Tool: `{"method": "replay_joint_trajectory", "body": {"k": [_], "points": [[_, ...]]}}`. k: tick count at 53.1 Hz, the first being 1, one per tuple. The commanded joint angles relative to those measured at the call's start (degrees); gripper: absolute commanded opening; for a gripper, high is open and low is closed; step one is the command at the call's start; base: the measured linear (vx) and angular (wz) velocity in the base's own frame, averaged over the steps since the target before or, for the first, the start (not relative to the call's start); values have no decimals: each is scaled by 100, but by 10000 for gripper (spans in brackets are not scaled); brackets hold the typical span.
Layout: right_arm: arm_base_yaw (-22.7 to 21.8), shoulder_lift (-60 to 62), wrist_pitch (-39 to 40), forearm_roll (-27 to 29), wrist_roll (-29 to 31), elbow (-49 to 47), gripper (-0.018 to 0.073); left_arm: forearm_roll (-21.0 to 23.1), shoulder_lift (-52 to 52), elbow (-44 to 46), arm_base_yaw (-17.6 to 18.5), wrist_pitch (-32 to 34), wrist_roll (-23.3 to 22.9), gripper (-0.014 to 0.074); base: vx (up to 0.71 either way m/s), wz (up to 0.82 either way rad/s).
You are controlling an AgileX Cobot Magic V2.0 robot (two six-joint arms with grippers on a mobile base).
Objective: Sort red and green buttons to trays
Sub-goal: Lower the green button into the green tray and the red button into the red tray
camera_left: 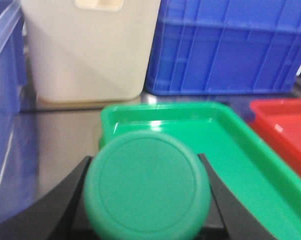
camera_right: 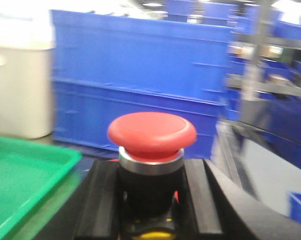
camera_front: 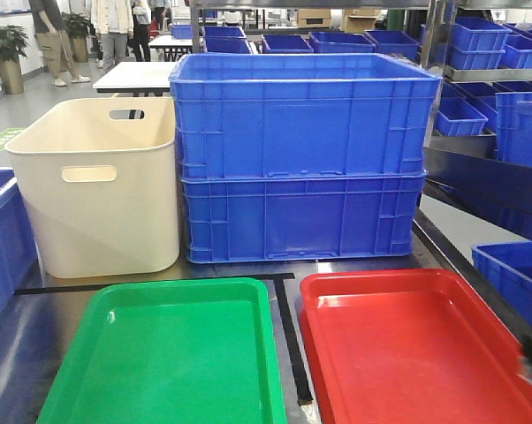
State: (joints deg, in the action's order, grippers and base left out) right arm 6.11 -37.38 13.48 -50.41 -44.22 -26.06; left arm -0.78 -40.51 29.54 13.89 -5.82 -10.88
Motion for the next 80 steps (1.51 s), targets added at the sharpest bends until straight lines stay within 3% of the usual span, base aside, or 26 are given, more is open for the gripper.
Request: {"method": "replay_joint_trajectory", "body": {"k": [1, 8, 18, 23, 33, 41, 51, 64, 72, 80], "points": [[13, -707, 677, -69, -40, -487, -10, 78, -593, 600, 271, 666, 234, -6, 0, 0], [13, -1896, 741, -15, -21, -1144, -10, 78, -1646, 1214, 784, 1068, 729, -6, 0, 0], [13, -3463, 1630, -22, -21, -1865, -10, -98, -3228, 1956, 1393, 1903, 730, -6, 0, 0], [13, -4121, 1877, -16, -14, -2016, -9, -415, -3973, 2117, 1451, 2447, 724, -5, 0, 0], [6, -5070, 1911, 3, 78, -2099, -4, -338, -4914, 2119, 1446, 2908, 667, 6, 0, 0], [6, -5339, 1883, 8, 994, -2099, 35, -338, -5259, 2111, 1446, 2918, 650, 69, 0, 0], [6, -5359, 1993, 8, 1341, -2099, 181, -343, -5334, 2111, 1446, 2950, 426, 241, 0, 0], [6, -5359, 2243, 68, 1336, -2099, 499, -343, -5334, 2111, 1446, 2937, 374, 533, 0, 0], [6, -5359, 2314, 260, 1336, -2099, 624, -343, -5294, 2111, 1446, 2889, 374, 599, 0, 0], [6, -5078, 2314, 323, 1336, -2099, 618, -343, -4805, 2111, 1446, 2510, 456, 583, 0, 0]]}}
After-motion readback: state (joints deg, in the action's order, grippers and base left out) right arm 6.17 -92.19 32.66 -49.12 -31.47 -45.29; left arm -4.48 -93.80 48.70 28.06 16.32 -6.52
